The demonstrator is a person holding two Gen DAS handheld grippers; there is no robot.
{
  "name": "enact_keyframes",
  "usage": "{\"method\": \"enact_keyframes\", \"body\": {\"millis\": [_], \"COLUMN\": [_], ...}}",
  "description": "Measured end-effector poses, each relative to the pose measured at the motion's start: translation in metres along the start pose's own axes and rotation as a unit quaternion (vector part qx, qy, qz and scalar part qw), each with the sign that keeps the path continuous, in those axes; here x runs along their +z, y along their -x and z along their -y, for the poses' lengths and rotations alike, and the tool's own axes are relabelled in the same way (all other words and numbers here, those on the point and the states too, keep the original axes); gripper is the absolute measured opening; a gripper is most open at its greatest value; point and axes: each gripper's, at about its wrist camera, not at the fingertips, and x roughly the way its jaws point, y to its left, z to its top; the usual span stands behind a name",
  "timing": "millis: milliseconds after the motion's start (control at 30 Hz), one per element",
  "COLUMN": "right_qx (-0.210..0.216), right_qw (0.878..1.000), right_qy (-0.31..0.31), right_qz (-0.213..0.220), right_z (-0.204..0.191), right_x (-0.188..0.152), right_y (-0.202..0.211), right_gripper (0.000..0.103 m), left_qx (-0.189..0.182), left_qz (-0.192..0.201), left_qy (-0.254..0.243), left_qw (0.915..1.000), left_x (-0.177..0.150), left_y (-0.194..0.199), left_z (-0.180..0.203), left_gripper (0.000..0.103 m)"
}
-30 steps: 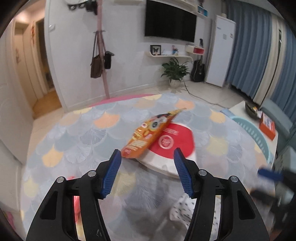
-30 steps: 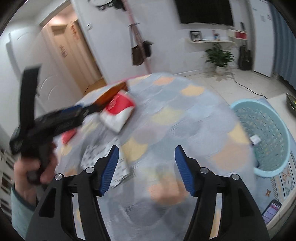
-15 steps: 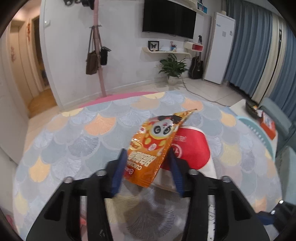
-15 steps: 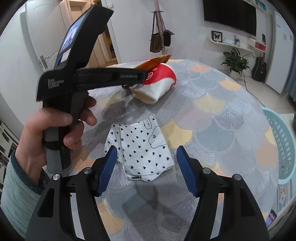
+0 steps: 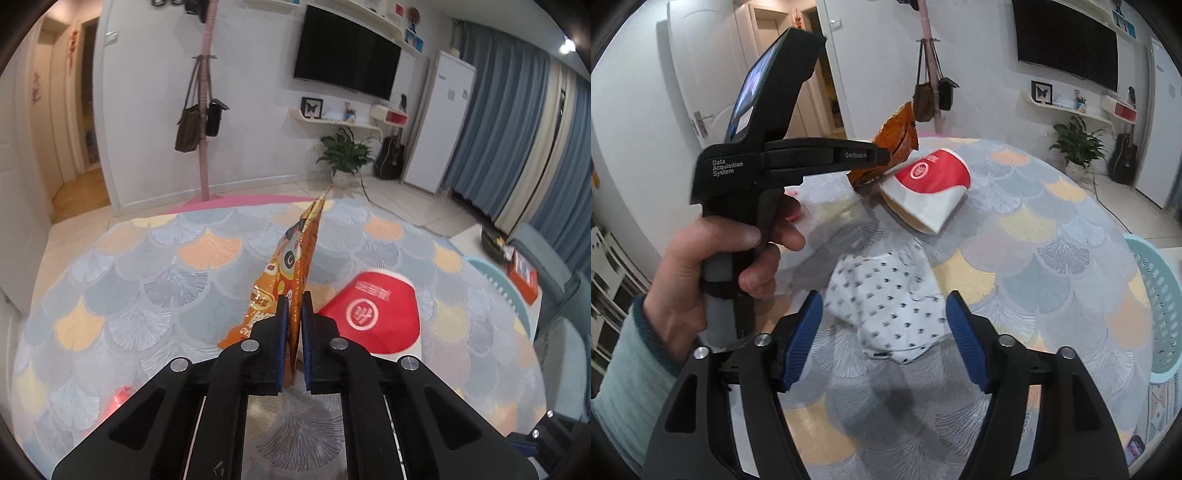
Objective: Collect trash
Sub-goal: 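Grasp the orange snack bag with the left tool while the right tool grasps the white patterned paper, then carry the snack bag and paper with both tools over the basket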
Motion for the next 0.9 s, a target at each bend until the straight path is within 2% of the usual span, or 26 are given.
{"method": "enact_keyframes", "body": {"millis": [100,167,200,233,367,433,500,700,900], "right_qx": [-0.005,-0.038,-0.055,-0.065,-0.066,-0.070,-0.064,-0.039,-0.062], "right_qw": [1.000,0.998,0.997,0.996,0.995,0.994,0.995,0.998,0.997], "right_qy": [0.023,0.040,0.043,0.044,0.050,0.052,0.053,0.040,0.022], "right_qz": [-0.003,-0.022,-0.035,-0.049,-0.059,-0.061,-0.059,-0.025,0.031], "right_z": [-0.008,-0.017,-0.019,-0.019,-0.020,-0.020,-0.019,-0.012,0.007], "right_x": [0.000,-0.001,0.000,0.000,0.001,0.001,0.000,0.005,0.020], "right_y": [-0.001,-0.011,-0.018,-0.024,-0.030,-0.032,-0.030,-0.007,0.038], "right_gripper": [0.069,0.069,0.066,0.051,0.036,0.021,0.012,0.007,0.007], "left_qx": [-0.007,-0.014,-0.015,-0.017,-0.028,-0.033,-0.030,-0.036,-0.061], "left_qz": [0.014,0.020,0.022,0.024,0.031,0.033,0.037,0.055,0.091], "left_qy": [0.017,0.024,0.026,0.027,0.035,0.040,0.036,0.024,0.012], "left_qw": [0.9997,0.9994,0.9993,0.9992,0.9985,0.9981,0.9982,0.9976,0.9939], "left_x": [0.001,0.002,0.002,0.002,0.005,0.006,0.007,0.005,0.006], "left_y": [0.009,0.013,0.015,0.017,0.025,0.030,0.041,0.080,0.120], "left_z": [-0.005,-0.007,-0.008,-0.009,-0.010,-0.012,-0.010,-0.002,0.023], "left_gripper": [0.005,0.004,0.003,0.003,0.003,0.003,0.003,0.003,0.003]}}
